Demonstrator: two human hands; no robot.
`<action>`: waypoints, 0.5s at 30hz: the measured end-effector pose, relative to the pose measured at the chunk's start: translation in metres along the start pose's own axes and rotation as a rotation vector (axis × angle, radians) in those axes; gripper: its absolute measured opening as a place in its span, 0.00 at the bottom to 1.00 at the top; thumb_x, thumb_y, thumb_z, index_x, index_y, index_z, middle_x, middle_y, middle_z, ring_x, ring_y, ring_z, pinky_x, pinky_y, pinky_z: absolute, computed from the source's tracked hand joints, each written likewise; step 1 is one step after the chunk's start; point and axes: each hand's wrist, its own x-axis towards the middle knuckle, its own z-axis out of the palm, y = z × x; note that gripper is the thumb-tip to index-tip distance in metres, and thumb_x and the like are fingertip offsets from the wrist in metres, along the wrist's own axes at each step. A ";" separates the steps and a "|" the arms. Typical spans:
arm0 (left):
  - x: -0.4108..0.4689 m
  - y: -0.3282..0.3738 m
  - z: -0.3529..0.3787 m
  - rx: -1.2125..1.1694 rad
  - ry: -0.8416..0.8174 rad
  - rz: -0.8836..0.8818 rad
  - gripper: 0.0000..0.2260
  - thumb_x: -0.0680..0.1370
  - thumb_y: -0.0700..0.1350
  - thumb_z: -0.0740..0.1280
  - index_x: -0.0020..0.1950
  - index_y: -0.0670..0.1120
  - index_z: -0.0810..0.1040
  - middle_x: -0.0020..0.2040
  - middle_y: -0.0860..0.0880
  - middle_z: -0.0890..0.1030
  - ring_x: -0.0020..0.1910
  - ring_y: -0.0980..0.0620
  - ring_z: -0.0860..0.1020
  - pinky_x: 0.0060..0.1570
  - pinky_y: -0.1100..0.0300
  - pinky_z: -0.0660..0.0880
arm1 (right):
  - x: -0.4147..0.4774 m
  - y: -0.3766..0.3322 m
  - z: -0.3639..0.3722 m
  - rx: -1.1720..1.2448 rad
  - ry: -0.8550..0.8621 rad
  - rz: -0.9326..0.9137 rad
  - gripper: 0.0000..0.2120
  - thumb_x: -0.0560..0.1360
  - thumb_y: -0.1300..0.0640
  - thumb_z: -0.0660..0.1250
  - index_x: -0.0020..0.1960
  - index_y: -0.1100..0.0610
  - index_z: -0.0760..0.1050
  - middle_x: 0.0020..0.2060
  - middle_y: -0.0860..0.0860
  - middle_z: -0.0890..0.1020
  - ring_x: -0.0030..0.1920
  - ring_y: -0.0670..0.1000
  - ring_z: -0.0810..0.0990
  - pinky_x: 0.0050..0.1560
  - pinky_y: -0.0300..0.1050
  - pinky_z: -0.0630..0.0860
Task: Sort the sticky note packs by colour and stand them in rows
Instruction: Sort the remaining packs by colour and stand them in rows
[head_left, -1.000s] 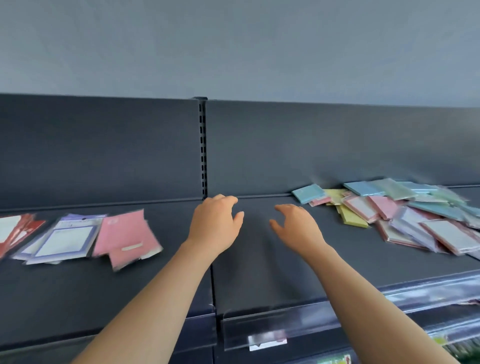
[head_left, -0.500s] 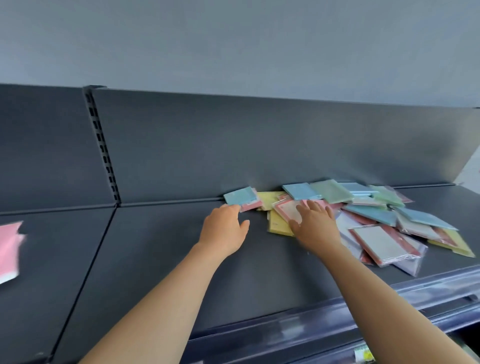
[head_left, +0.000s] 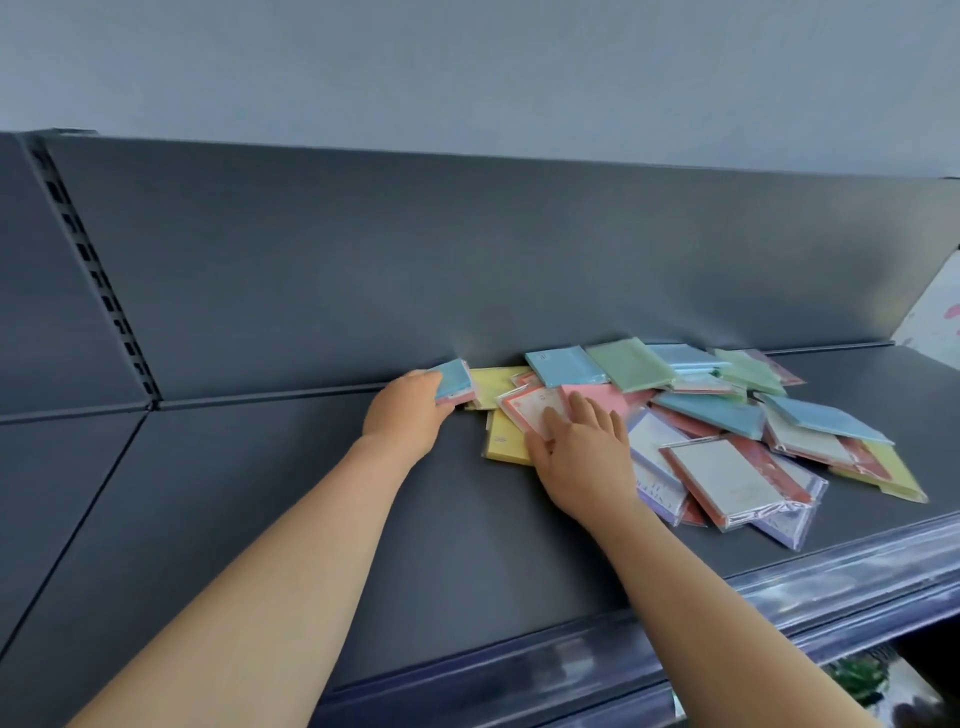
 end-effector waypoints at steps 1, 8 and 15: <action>-0.001 0.002 -0.002 0.078 0.004 0.019 0.11 0.82 0.47 0.60 0.58 0.42 0.74 0.58 0.45 0.77 0.54 0.43 0.75 0.42 0.56 0.66 | 0.000 0.000 0.000 -0.002 0.000 0.000 0.22 0.80 0.43 0.50 0.64 0.53 0.72 0.75 0.55 0.61 0.72 0.59 0.61 0.74 0.55 0.52; -0.033 0.000 -0.025 0.434 -0.074 0.096 0.14 0.74 0.31 0.58 0.55 0.44 0.73 0.53 0.44 0.78 0.49 0.42 0.77 0.41 0.56 0.67 | -0.002 -0.008 -0.002 0.068 0.034 -0.009 0.17 0.79 0.48 0.55 0.62 0.52 0.76 0.76 0.57 0.55 0.77 0.58 0.50 0.74 0.58 0.37; -0.051 -0.011 -0.036 0.093 -0.099 0.047 0.18 0.77 0.56 0.64 0.63 0.48 0.73 0.60 0.50 0.74 0.57 0.47 0.73 0.53 0.53 0.73 | 0.019 -0.035 -0.003 0.188 -0.051 -0.194 0.11 0.78 0.60 0.56 0.56 0.55 0.75 0.58 0.51 0.77 0.66 0.54 0.70 0.70 0.49 0.53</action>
